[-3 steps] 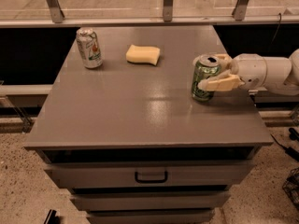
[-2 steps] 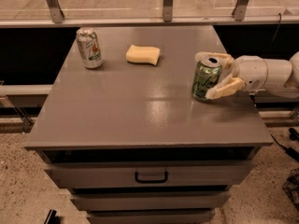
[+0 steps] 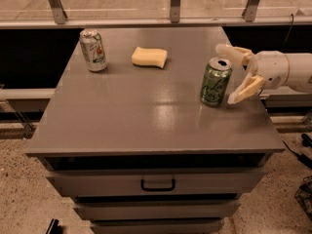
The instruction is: Place green can upright
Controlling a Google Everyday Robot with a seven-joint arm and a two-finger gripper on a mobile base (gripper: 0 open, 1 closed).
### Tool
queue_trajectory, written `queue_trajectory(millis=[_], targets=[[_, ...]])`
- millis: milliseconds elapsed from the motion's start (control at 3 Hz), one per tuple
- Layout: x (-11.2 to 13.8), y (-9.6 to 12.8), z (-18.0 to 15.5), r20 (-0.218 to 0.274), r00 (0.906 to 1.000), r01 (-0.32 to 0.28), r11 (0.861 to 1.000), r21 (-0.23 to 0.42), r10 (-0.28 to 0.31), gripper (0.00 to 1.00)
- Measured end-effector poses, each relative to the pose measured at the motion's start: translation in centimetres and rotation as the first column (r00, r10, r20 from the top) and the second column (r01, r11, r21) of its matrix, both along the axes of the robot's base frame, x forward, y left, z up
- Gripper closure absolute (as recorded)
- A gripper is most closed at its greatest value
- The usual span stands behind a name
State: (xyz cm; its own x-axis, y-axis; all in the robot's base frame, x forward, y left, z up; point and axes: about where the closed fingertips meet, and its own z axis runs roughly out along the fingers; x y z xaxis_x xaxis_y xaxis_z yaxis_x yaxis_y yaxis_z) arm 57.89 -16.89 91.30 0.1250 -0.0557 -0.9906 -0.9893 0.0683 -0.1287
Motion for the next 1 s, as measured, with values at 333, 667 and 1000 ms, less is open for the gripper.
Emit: queue_trajectory(millis=[333,667,1000], targets=[[0.1,-0.8,1.2,-0.007,0.9998,0.019,0.997,-0.074,-0.02,0.0],[0.3,-2.1,2.3,-0.03,0.9953,0.088,0.989,-0.115,-0.092,0.0],[0.3,-2.1,2.3,-0.03,0.9953,0.088,0.989,-0.115,-0.092,0.0]])
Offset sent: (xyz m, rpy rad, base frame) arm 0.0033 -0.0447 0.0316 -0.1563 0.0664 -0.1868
